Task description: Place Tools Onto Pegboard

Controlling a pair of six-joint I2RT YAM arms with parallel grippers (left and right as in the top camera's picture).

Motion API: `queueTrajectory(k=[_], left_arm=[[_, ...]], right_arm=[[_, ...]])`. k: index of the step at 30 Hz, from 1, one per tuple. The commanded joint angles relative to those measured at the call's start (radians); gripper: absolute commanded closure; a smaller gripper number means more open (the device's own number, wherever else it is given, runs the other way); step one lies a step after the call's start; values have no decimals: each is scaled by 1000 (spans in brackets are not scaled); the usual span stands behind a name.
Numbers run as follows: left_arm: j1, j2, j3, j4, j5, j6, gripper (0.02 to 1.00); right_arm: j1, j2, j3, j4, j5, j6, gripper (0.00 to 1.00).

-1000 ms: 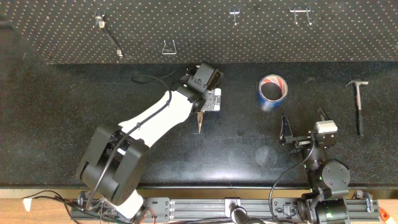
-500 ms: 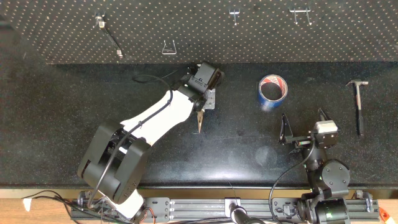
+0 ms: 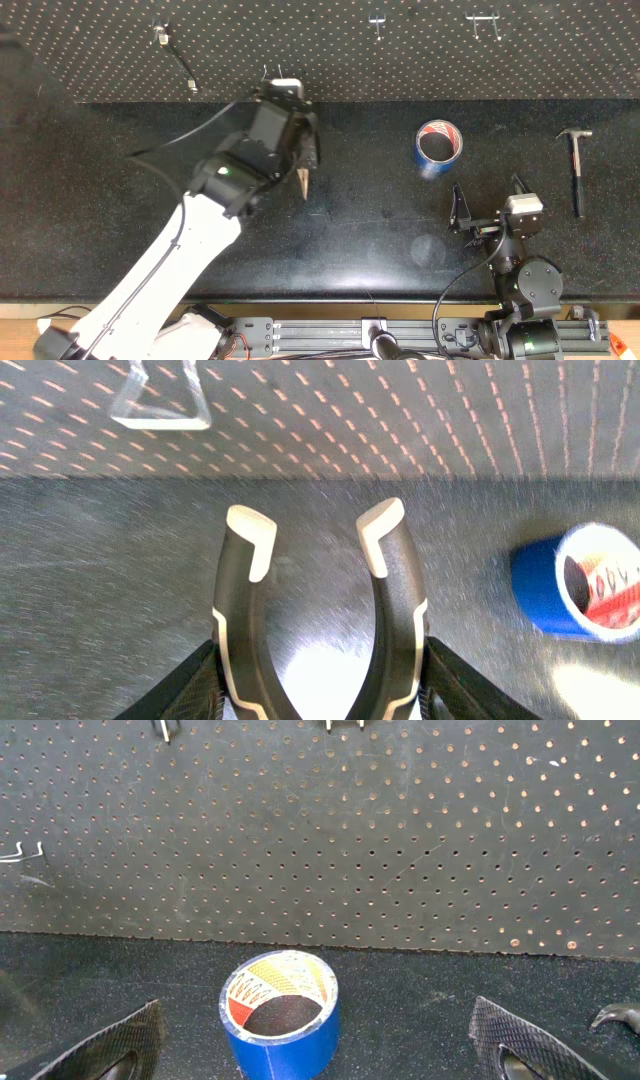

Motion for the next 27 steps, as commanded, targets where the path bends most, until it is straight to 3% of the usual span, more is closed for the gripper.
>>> queueTrajectory(k=[1, 4, 6, 12, 20, 27], left_arm=[[150, -142, -159, 264, -23, 33, 991], [216, -231, -410, 700, -16, 49, 991], [237, -237, -558, 1075, -17, 143, 993], [237, -24, -579, 1616, -12, 384, 993], [265, 175, -549, 1839, -12, 462, 991], [269, 251, -435, 1845, -13, 487, 991]], right_arm=[[5, -8, -3, -3, 2, 11, 5], [5, -8, -3, -3, 2, 11, 5], [5, -8, -3, -3, 2, 11, 5], [5, -8, -3, -3, 2, 11, 5], [5, -8, -3, -3, 2, 11, 5], [5, -8, -3, -3, 2, 11, 5]])
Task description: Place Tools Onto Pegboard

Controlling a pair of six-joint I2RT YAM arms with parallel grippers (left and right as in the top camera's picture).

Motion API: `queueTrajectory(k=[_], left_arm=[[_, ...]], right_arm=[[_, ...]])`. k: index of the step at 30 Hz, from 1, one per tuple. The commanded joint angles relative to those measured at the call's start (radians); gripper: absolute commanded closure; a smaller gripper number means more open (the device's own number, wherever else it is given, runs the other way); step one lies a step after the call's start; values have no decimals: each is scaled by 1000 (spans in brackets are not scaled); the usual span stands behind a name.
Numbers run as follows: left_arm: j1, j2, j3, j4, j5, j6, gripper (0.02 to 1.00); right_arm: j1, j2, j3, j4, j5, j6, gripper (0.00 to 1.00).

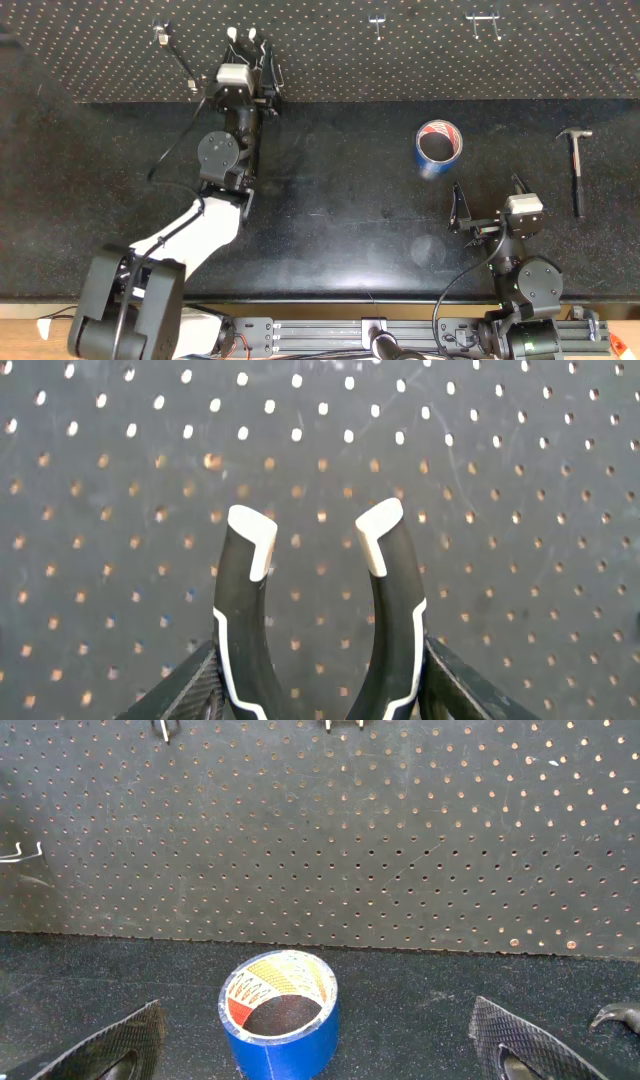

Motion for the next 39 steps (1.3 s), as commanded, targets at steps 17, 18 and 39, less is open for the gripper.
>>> queueTrajectory(k=[17, 18, 39], left_arm=[[8, 150, 117, -100, -1, 31, 360], [8, 150, 117, -100, -1, 31, 286], [337, -671, 20, -1104, 270, 27, 23]], right_arm=[[5, -8, -3, -3, 1, 11, 5], [5, -8, -3, -3, 1, 11, 5], [5, -8, -3, -3, 1, 11, 5]])
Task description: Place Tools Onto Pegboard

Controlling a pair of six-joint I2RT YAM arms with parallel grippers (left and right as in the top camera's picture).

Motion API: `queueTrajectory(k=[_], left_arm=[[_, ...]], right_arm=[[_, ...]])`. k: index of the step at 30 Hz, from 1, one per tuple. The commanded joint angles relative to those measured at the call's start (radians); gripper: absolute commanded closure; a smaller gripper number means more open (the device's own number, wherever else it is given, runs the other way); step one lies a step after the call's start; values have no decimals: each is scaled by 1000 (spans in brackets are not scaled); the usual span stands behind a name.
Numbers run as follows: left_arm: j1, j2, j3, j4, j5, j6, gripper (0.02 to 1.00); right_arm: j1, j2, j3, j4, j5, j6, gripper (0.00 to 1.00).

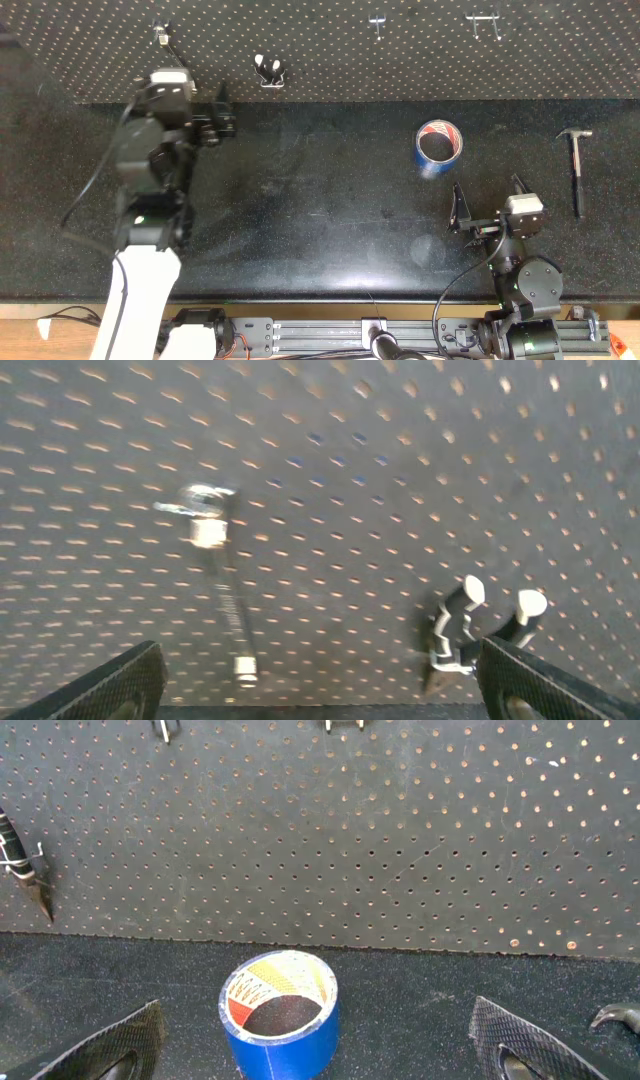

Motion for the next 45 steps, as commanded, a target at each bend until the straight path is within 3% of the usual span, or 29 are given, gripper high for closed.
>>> queueTrajectory(k=[1, 8, 14, 16, 21, 37, 39, 45], left_arm=[[52, -219, -144, -4, 63, 2, 23], [65, -685, -537, 80, 60, -25, 23], [61, -958, -716, 80, 63, -51, 23], [60, -1039, -718, -10, 61, -50, 23], [55, -1050, -718, -148, 56, -50, 23], [55, -1047, -718, -152, 56, -50, 23], [55, -1047, -718, -151, 56, -50, 23], [55, -1047, -718, -152, 56, -50, 23]], right_arm=[[5, -8, -3, -3, 1, 11, 5], [5, -8, -3, -3, 1, 11, 5], [5, -8, -3, -3, 1, 11, 5], [5, -8, -3, -3, 1, 11, 5], [5, -8, -3, -3, 1, 11, 5], [5, -5, -3, -3, 1, 12, 5], [5, -4, 9, -22, -4, 65, 3], [66, 431, 276, 1, -47, 68, 3]])
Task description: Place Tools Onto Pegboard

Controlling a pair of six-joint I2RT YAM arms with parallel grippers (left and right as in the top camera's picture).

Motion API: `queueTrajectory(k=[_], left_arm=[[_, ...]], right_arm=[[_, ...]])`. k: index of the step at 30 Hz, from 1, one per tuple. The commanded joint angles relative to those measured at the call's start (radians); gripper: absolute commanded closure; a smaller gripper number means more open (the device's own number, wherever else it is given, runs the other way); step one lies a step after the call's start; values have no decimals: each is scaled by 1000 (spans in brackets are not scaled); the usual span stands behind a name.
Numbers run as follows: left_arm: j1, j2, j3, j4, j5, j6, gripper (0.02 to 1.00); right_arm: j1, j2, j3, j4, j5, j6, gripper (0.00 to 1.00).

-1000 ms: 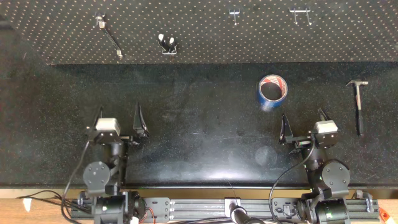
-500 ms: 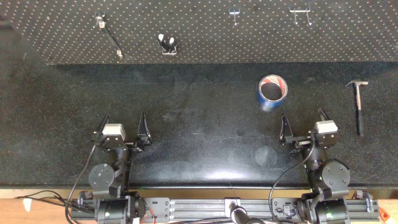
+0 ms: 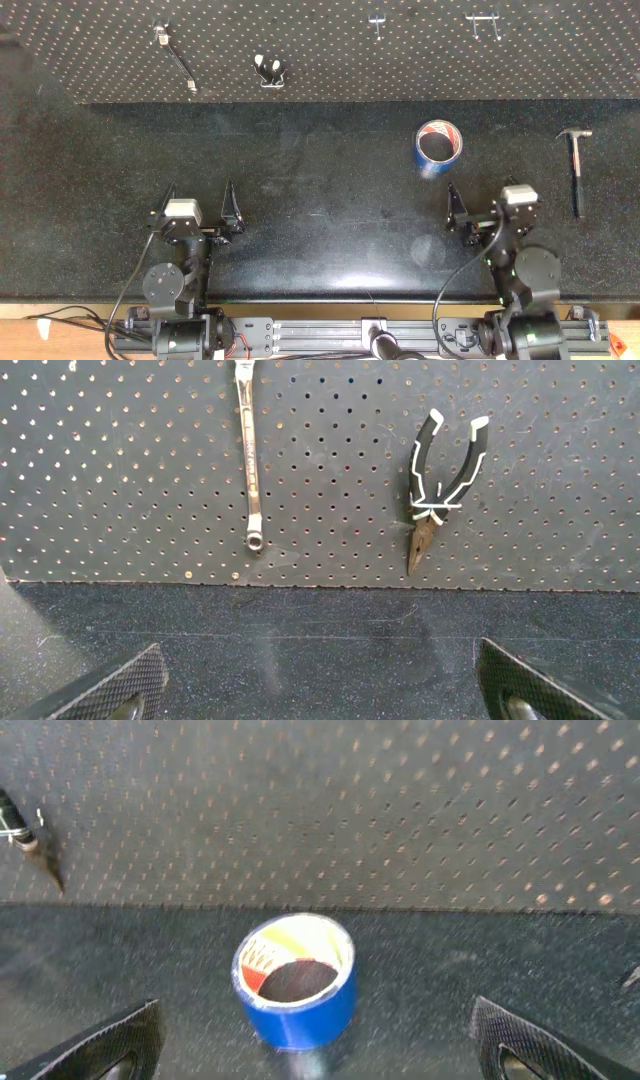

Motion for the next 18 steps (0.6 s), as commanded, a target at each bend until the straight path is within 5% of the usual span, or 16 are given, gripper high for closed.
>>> queueTrajectory(k=[1, 5, 18], left_arm=[[-5, -10, -2, -7, 4, -16, 23], [-5, -10, -2, -8, 4, -16, 23], [-5, -10, -2, -7, 5, -16, 23]], right_arm=[[57, 303, 245, 12, -41, 20, 5], [64, 795, 533, -33, -147, 23, 3], [128, 1365, 874, -359, -151, -23, 1]])
